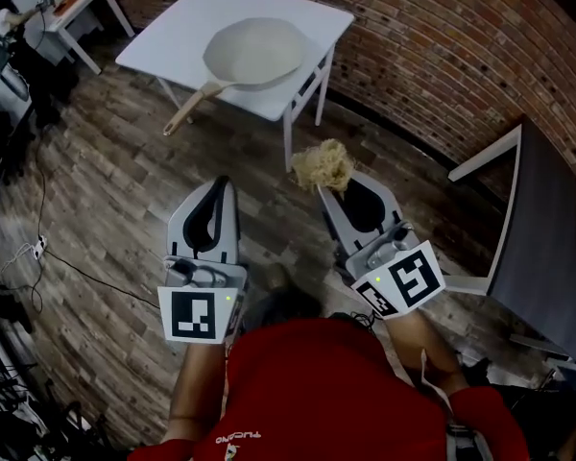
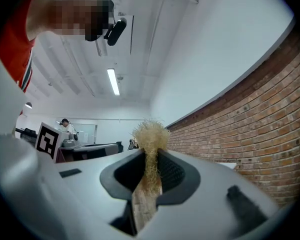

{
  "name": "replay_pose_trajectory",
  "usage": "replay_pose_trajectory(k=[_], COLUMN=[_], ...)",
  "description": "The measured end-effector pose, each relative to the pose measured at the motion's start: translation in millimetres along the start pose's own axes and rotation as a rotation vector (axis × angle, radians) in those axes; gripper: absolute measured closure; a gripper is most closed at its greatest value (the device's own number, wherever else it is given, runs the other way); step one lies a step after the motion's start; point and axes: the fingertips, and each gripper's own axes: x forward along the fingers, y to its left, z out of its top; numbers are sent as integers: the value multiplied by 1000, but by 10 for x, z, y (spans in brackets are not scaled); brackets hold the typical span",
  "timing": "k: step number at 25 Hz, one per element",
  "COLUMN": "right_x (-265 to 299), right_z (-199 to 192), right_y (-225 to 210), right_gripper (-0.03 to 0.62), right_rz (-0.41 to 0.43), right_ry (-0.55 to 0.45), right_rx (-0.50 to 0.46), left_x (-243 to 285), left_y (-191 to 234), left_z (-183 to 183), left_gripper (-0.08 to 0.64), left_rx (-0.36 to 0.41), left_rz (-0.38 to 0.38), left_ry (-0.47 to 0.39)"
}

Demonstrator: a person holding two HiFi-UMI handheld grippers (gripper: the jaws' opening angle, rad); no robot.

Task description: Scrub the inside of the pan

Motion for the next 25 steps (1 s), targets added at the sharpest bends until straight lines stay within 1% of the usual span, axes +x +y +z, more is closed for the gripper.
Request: replay_pose_trajectory(k=[4,8,10,13,16,19,23,25], right_x=[480,856,992,1177,1354,1510,1766,1941], right_z=[-68,-127,-151,-183,-223,-248,-306,-340], right_y=[-156,-298,-364,-480,-559,-664,-883,-1006], right_gripper=[517,517,517,517,517,517,517,517], right_rz=[-25,-52,-66,-75,-77,-78,-74,-67], right_ry=[11,21,29,43,53,62,77,84], right_rx=[0,3,5,3,-5,-8,-13,-27], left_x=[352,633,744,939,1067,1210,1457,1627], left_y=[408,717,865,1026,1176,1271,1415,1509], left_z=[-85,-138,-219,-291,-399,-461,-577,-622], left_gripper=[546,546,546,546,546,546,546,546], left_rx=[-7,-12,-31,-57,-71,-71,-62,-56], left_rz=[-15,-50,-44,-47,-36,-32,-10,-2], left_ry=[4,-9,10,5,20,27,59,56])
